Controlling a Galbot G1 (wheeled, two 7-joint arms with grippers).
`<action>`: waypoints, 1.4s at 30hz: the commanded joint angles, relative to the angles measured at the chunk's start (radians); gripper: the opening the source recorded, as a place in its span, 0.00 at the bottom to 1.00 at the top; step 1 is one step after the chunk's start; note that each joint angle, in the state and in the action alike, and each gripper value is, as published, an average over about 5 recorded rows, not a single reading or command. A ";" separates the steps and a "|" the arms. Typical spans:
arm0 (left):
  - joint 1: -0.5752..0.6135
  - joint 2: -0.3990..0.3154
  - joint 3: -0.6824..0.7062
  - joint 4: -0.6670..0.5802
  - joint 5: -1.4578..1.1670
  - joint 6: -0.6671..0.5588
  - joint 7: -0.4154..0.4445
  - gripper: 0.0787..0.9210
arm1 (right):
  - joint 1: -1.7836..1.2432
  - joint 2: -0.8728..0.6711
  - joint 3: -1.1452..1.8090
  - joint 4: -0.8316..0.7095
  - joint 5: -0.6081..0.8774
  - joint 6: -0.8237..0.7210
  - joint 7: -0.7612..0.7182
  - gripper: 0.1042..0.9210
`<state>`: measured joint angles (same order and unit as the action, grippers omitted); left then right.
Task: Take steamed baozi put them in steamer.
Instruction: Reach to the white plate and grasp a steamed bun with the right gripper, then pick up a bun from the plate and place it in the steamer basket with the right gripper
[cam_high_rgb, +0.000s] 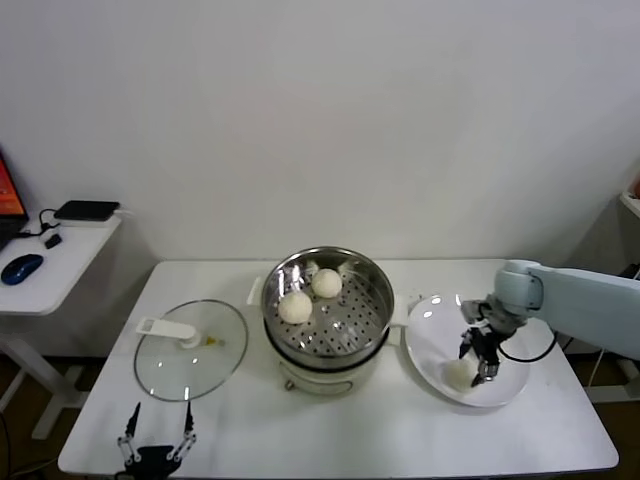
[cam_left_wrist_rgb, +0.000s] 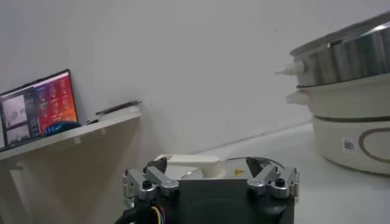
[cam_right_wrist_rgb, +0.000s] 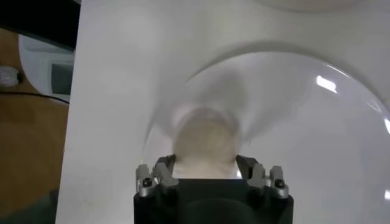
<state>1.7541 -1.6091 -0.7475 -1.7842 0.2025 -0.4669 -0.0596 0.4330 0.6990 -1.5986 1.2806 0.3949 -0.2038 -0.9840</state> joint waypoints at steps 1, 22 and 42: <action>0.002 -0.049 -0.001 -0.006 0.001 0.001 0.000 0.88 | 0.008 -0.001 0.007 -0.004 0.004 0.002 -0.006 0.62; 0.007 -0.049 -0.002 -0.011 0.007 0.000 -0.001 0.88 | 0.747 0.237 -0.174 0.062 0.249 0.363 -0.213 0.57; 0.018 -0.049 0.002 -0.023 0.009 -0.003 -0.012 0.88 | 0.503 0.507 -0.049 0.276 -0.121 0.533 -0.016 0.58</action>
<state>1.7712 -1.6091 -0.7464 -1.8055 0.2117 -0.4711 -0.0713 1.0490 1.0873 -1.6759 1.5127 0.4975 0.2371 -1.0715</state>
